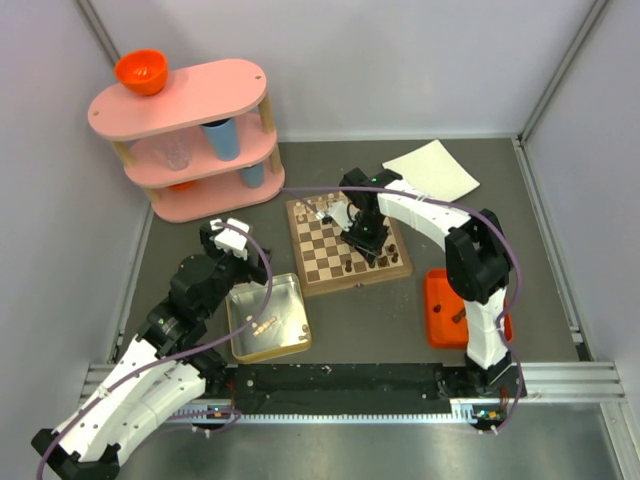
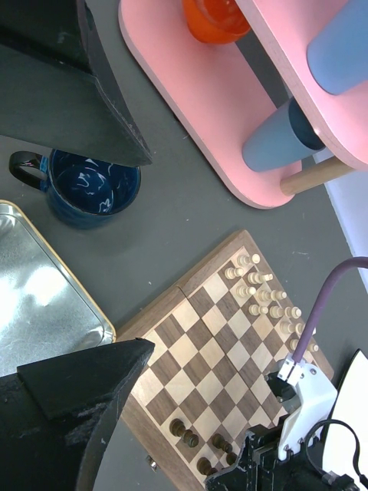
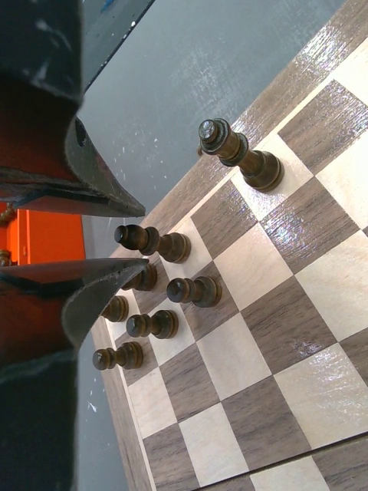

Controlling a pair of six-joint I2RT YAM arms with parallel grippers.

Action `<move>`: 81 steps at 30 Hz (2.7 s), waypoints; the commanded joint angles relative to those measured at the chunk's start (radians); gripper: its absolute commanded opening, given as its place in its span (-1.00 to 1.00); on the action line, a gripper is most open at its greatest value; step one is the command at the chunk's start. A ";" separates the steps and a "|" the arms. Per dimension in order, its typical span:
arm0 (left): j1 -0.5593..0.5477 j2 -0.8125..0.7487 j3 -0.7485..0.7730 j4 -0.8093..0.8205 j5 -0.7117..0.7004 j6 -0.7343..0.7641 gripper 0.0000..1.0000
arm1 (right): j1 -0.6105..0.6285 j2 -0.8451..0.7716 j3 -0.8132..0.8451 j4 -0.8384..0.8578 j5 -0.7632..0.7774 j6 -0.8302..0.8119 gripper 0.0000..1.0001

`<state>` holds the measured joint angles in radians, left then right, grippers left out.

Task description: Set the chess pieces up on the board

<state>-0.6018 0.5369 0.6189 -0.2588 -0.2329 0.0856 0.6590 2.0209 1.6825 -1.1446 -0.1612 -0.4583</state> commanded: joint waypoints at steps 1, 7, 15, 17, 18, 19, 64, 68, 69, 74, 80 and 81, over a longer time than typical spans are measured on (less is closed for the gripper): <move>0.005 -0.003 0.008 0.035 0.000 0.011 0.98 | 0.014 -0.021 0.016 0.009 0.000 0.010 -0.45; 0.005 -0.003 0.008 0.035 0.000 0.011 0.98 | 0.014 -0.039 0.032 0.006 -0.003 0.012 -0.28; 0.005 -0.005 0.008 0.033 -0.005 0.011 0.98 | 0.014 -0.132 0.071 -0.026 0.003 0.003 -0.10; 0.005 -0.009 0.008 0.033 -0.003 0.011 0.98 | 0.014 -0.180 0.071 -0.030 0.000 -0.008 -0.09; 0.005 -0.009 0.008 0.033 -0.002 0.011 0.98 | 0.014 -0.200 0.068 -0.030 -0.001 -0.013 -0.09; 0.005 -0.012 0.007 0.033 -0.002 0.008 0.98 | 0.016 -0.217 0.063 -0.030 -0.001 -0.019 -0.07; -0.036 0.408 0.051 0.369 0.854 -0.506 0.88 | -0.802 -0.811 -0.891 -0.046 -0.454 -0.873 -0.11; -0.039 0.416 0.047 0.377 0.850 -0.512 0.88 | -0.823 -0.846 -0.954 -0.064 -0.359 -1.023 -0.08; -0.039 0.417 0.044 0.385 0.850 -0.514 0.88 | -0.826 -0.849 -0.964 -0.064 -0.339 -1.092 -0.06; -0.042 0.413 0.038 0.383 0.845 -0.514 0.88 | -0.829 -0.831 -0.989 -0.047 -0.311 -1.243 -0.02; -0.042 0.391 0.013 0.382 0.833 -0.517 0.88 | -0.826 -0.777 -0.994 0.002 -0.322 -1.309 -0.03; -0.042 0.390 0.010 0.382 0.831 -0.515 0.88 | -0.825 -0.765 -0.997 0.014 -0.319 -1.310 -0.03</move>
<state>-0.6392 0.9527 0.6388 0.0612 0.6064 -0.4225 -0.1558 1.2282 0.6872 -1.1820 -0.4713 -1.6741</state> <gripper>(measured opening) 0.940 0.489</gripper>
